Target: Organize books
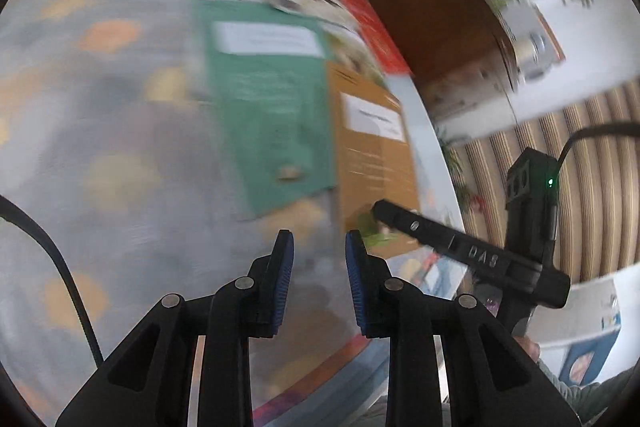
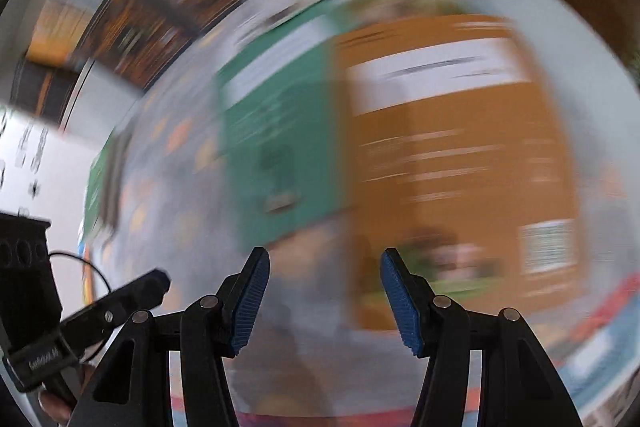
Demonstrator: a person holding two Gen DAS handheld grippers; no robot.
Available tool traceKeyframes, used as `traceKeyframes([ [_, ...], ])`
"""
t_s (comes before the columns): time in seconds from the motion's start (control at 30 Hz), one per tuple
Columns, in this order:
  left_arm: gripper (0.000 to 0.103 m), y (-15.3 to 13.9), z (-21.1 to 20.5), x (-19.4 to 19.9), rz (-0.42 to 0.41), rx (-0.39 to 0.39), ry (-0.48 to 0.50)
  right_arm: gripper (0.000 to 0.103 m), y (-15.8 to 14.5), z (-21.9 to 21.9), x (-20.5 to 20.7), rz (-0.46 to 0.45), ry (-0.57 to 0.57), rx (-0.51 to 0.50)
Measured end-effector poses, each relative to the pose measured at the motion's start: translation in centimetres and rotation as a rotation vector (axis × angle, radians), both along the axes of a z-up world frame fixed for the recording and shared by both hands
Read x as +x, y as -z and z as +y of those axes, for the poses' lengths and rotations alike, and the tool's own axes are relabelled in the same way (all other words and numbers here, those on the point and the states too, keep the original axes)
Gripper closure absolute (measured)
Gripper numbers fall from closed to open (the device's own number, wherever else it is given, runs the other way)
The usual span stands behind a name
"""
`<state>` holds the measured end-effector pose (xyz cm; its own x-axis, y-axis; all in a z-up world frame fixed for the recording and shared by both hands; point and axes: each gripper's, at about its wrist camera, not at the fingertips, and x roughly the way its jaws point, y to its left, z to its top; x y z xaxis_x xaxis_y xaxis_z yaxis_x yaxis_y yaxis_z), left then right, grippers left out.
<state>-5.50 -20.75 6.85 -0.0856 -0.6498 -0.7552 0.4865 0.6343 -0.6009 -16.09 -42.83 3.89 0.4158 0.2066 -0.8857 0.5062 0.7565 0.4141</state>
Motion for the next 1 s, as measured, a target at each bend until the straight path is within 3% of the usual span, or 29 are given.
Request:
traceKeyframes([
  [0.17,0.079,1.4,-5.4,-1.3,-0.005,0.06,0.037,0.049,0.7,-7.2,-4.0,0.004,0.114,-0.014],
  [0.37,0.079,2.5,-7.5,-1.7,-0.032,0.129,0.007,0.054,1.8,-10.1,-4.9,-0.023,0.103,0.014],
  [0.73,0.079,3.7,-7.9,-2.3,-0.047,0.184,-0.017,0.056,2.5,-8.1,-3.9,-0.035,-0.001,-0.075],
  [0.83,0.081,3.7,-9.1,-3.1,0.001,0.153,0.037,0.057,2.5,-8.0,-3.9,-0.044,-0.035,-0.009],
  [0.9,0.081,3.8,-9.8,-4.3,-0.042,0.183,0.073,0.059,2.6,-7.8,-4.0,-0.062,-0.054,0.079],
  [1.0,0.081,3.2,-10.2,-5.5,-0.112,0.211,0.088,0.059,2.4,-6.7,-3.8,-0.046,-0.095,0.038],
])
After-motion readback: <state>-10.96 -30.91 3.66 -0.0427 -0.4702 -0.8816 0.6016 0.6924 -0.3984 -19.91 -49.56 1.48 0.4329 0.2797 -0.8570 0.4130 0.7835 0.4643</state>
